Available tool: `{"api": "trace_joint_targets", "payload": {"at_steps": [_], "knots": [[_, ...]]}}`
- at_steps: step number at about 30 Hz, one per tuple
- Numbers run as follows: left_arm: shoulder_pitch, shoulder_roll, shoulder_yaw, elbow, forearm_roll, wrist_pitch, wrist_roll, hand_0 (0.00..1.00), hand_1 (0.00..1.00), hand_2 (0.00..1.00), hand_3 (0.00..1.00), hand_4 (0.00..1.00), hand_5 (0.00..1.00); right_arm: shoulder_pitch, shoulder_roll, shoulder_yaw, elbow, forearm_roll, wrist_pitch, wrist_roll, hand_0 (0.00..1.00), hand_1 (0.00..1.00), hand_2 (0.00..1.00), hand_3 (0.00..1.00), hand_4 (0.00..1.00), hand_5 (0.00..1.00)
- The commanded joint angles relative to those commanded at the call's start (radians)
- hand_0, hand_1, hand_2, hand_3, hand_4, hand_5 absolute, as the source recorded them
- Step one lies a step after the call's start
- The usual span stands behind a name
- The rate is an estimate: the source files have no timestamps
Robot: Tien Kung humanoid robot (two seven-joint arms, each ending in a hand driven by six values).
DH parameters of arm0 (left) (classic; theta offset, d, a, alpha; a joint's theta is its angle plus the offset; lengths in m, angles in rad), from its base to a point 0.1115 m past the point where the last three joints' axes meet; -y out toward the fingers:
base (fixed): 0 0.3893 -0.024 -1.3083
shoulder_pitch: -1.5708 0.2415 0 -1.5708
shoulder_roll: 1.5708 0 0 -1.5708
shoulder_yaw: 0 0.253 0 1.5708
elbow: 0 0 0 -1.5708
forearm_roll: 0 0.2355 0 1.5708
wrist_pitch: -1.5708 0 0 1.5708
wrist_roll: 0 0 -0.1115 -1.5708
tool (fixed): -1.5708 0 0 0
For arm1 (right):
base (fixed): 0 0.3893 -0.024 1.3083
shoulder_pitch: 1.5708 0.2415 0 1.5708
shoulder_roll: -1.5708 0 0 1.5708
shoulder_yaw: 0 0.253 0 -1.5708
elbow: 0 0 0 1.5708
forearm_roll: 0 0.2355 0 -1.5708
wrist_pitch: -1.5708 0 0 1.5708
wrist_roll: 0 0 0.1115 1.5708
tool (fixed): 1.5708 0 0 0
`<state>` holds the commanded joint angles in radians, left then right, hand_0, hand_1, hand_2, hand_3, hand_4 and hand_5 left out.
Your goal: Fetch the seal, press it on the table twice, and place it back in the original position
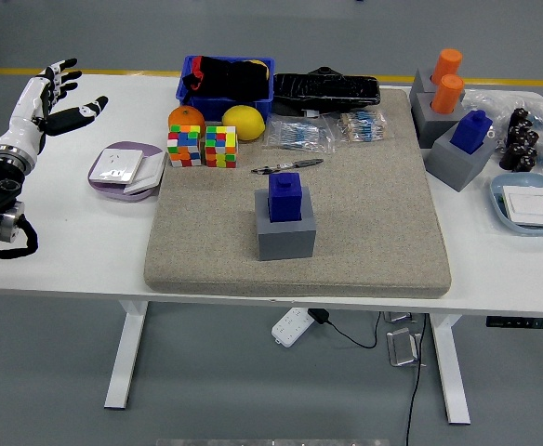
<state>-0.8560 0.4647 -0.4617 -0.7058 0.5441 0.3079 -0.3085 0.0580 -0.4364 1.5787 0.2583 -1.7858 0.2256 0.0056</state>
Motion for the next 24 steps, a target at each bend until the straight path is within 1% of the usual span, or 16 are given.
{"api": "trace_joint_targets", "payload": {"at_steps": [9, 24], "knots": [[0.004, 0.002, -0.002, 0.001, -0.002, 0.0, 0.0, 0.938, 0.904, 0.889, 0.903, 0.778, 0.152, 0.003, -0.006, 0.002, -0.001, -0.004, 0.003, -0.002, 0.791, 0.704, 0.687, 0.643, 0.765, 0.542], [0.001, 0.002, 0.0, -0.001, -0.002, 0.0, -0.001, 0.939, 0.903, 0.889, 0.9, 0.776, 0.154, 0.002, -0.004, 0.001, 0.001, -0.001, 0.007, -0.003, 0.791, 0.703, 0.687, 0.643, 0.765, 0.541]]}}
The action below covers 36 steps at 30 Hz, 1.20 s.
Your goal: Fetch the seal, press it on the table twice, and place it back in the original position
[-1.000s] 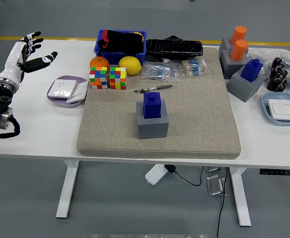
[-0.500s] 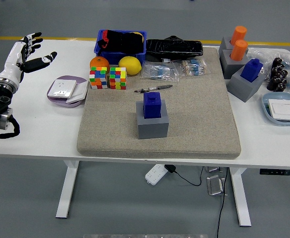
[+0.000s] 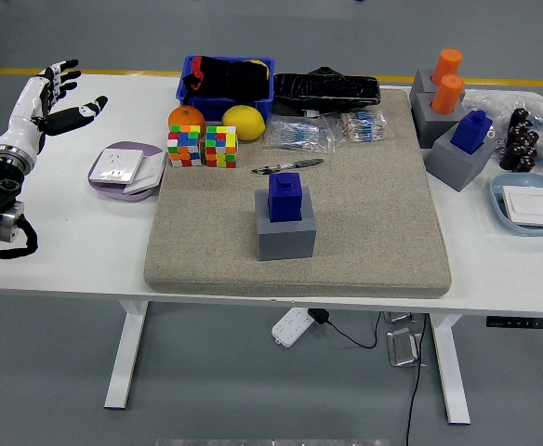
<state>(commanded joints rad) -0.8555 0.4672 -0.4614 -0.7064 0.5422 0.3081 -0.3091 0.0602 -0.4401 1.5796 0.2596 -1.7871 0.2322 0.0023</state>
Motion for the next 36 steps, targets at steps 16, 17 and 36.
{"api": "trace_joint_targets", "payload": {"at_steps": [16, 17, 36], "knots": [[0.002, 0.001, 0.003, 0.0, 0.0, -0.001, 0.001, 0.939, 0.903, 0.887, 0.9, 0.773, 0.148, -0.002, -0.001, 0.001, -0.001, -0.002, 0.001, -0.001, 0.791, 0.703, 0.687, 0.643, 0.765, 0.541], [0.002, 0.001, 0.003, 0.0, 0.001, -0.001, 0.001, 0.939, 0.903, 0.887, 0.9, 0.773, 0.148, -0.002, -0.001, 0.001, -0.001, -0.002, 0.001, -0.001, 0.791, 0.703, 0.687, 0.643, 0.765, 0.541], [0.008, 0.003, 0.007, -0.001, 0.001, -0.001, 0.002, 0.939, 0.902, 0.887, 0.899, 0.775, 0.149, -0.003, -0.003, -0.015, -0.001, 0.003, 0.004, -0.001, 0.791, 0.704, 0.687, 0.643, 0.765, 0.542]]}}
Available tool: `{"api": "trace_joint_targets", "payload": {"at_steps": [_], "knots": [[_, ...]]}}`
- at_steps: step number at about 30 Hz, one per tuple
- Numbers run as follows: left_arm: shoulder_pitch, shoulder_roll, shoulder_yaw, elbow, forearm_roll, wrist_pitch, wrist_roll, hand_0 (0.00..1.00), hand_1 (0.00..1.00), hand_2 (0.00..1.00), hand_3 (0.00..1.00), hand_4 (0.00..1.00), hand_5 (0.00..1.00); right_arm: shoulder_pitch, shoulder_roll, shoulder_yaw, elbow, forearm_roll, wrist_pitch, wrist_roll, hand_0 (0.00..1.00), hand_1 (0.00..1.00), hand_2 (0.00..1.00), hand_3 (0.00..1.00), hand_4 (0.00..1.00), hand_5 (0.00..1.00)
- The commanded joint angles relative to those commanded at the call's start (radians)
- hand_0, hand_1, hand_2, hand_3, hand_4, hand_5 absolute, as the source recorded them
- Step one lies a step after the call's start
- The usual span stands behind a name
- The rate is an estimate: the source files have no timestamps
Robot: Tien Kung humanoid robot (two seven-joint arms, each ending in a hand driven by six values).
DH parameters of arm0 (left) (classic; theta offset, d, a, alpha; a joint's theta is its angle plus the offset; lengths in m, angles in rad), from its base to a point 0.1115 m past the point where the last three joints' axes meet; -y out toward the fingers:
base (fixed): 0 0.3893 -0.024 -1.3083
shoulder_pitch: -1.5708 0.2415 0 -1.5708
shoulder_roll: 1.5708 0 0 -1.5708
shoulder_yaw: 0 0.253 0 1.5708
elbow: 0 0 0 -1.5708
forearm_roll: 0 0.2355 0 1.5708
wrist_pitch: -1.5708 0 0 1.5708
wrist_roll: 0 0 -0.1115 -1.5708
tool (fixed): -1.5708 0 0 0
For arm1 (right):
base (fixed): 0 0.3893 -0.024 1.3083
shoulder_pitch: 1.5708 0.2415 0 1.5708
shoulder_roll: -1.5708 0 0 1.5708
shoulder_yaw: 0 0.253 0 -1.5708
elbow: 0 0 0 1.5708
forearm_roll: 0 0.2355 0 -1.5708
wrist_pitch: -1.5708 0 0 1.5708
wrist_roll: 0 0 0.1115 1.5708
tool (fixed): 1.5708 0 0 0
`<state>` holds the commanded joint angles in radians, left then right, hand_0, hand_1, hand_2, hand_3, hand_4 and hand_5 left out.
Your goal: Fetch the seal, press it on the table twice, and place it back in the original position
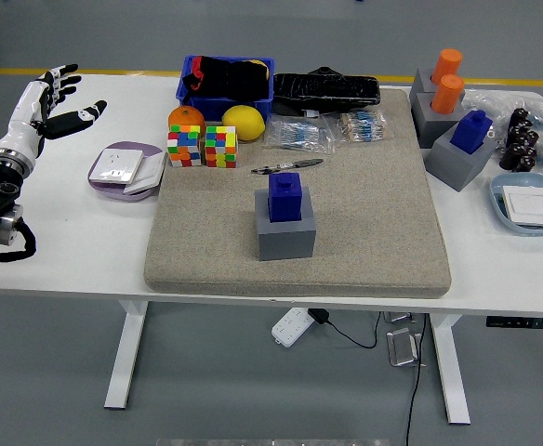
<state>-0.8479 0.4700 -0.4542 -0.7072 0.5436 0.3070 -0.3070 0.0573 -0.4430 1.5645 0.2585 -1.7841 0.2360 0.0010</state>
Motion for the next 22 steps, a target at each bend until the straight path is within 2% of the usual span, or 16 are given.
{"api": "trace_joint_targets", "payload": {"at_steps": [22], "knots": [[0.001, -0.001, -0.004, -0.001, 0.001, -0.001, 0.001, 0.939, 0.903, 0.886, 0.899, 0.772, 0.146, -0.003, 0.001, 0.007, 0.0, -0.002, 0.002, -0.001, 0.791, 0.704, 0.687, 0.643, 0.765, 0.542]]}}
